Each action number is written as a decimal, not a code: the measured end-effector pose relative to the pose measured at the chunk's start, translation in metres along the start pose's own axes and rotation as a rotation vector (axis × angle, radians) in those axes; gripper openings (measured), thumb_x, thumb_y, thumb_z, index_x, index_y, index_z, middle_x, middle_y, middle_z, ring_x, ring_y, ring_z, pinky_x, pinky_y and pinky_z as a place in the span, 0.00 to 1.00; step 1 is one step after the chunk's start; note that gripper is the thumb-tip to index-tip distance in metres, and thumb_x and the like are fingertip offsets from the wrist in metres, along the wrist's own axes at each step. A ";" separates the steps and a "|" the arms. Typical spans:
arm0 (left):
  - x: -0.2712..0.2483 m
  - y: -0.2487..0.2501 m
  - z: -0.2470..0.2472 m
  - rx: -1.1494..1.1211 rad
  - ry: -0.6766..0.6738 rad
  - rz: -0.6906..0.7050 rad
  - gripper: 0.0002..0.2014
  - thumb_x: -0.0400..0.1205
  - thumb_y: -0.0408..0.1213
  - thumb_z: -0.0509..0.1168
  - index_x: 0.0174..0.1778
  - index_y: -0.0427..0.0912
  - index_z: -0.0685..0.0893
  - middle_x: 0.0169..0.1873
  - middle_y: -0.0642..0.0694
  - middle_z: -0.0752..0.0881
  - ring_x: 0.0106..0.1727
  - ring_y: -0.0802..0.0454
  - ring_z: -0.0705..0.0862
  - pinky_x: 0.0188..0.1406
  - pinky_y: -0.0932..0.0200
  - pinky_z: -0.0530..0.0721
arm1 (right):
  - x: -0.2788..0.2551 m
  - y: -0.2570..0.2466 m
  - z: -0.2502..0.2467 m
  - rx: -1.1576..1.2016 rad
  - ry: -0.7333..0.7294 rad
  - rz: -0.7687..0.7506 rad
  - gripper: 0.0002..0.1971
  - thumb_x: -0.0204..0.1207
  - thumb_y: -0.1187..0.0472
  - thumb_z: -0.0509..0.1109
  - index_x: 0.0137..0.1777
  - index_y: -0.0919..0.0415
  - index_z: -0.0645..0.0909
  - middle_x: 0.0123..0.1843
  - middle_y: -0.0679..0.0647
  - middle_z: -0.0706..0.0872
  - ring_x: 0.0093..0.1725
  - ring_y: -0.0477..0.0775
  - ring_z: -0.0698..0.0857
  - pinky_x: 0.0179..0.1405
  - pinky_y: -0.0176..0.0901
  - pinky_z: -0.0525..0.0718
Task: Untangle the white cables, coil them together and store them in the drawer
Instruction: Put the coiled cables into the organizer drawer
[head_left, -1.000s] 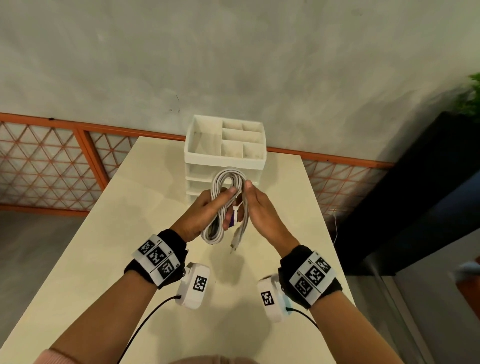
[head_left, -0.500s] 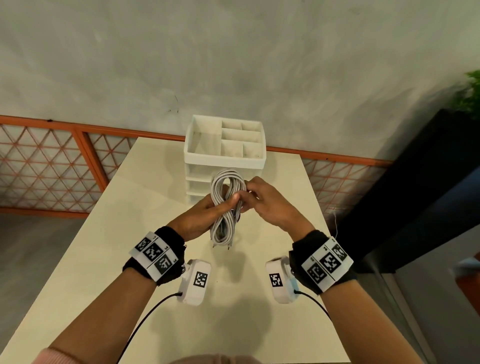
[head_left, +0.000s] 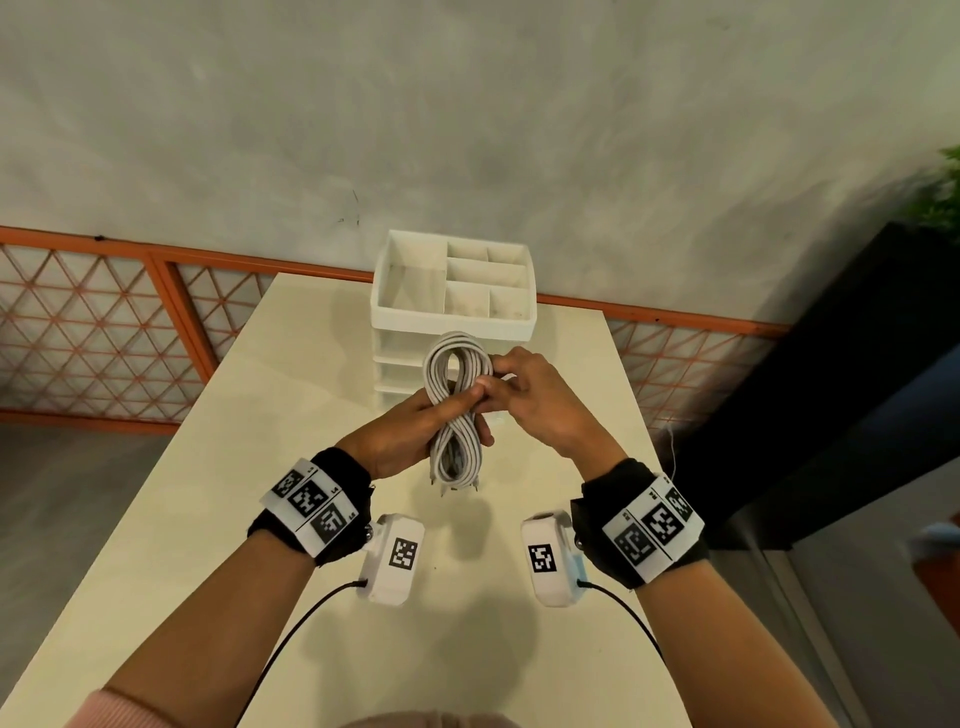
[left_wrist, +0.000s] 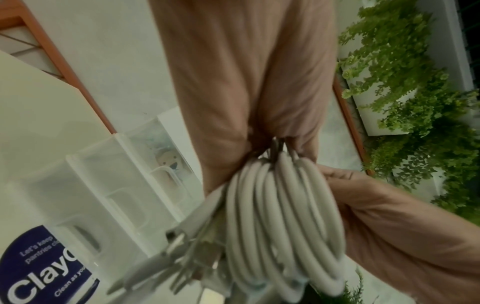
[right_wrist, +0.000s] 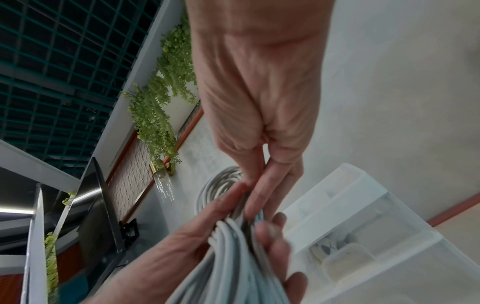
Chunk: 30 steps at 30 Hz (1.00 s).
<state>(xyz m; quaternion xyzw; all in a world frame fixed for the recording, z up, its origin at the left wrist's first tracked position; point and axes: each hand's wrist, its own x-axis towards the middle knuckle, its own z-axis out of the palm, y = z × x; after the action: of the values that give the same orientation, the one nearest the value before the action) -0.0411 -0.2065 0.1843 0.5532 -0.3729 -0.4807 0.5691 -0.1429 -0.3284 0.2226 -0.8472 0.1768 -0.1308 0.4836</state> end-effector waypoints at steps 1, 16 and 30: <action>0.000 -0.001 0.000 -0.014 0.003 0.003 0.19 0.84 0.49 0.57 0.59 0.39 0.82 0.37 0.43 0.84 0.39 0.50 0.83 0.44 0.53 0.79 | -0.001 -0.001 0.000 0.005 -0.006 -0.001 0.11 0.82 0.66 0.64 0.56 0.72 0.84 0.53 0.66 0.76 0.52 0.65 0.88 0.57 0.51 0.88; 0.007 -0.007 0.007 -0.271 0.016 0.076 0.12 0.78 0.44 0.63 0.42 0.39 0.85 0.36 0.45 0.88 0.42 0.50 0.88 0.40 0.58 0.86 | -0.003 0.019 0.016 0.204 -0.426 0.279 0.21 0.68 0.64 0.79 0.62 0.58 0.83 0.57 0.58 0.89 0.61 0.52 0.86 0.64 0.43 0.83; 0.011 -0.018 -0.009 -0.402 -0.016 0.085 0.28 0.63 0.49 0.81 0.56 0.40 0.85 0.50 0.43 0.89 0.52 0.48 0.88 0.50 0.56 0.87 | -0.009 0.023 0.036 0.096 -0.278 0.335 0.07 0.66 0.67 0.71 0.42 0.60 0.77 0.32 0.58 0.78 0.31 0.53 0.79 0.36 0.47 0.82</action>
<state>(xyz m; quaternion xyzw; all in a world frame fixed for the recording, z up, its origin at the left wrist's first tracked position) -0.0322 -0.2138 0.1647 0.4086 -0.2967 -0.5254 0.6848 -0.1412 -0.3075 0.1837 -0.7918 0.2401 0.0610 0.5582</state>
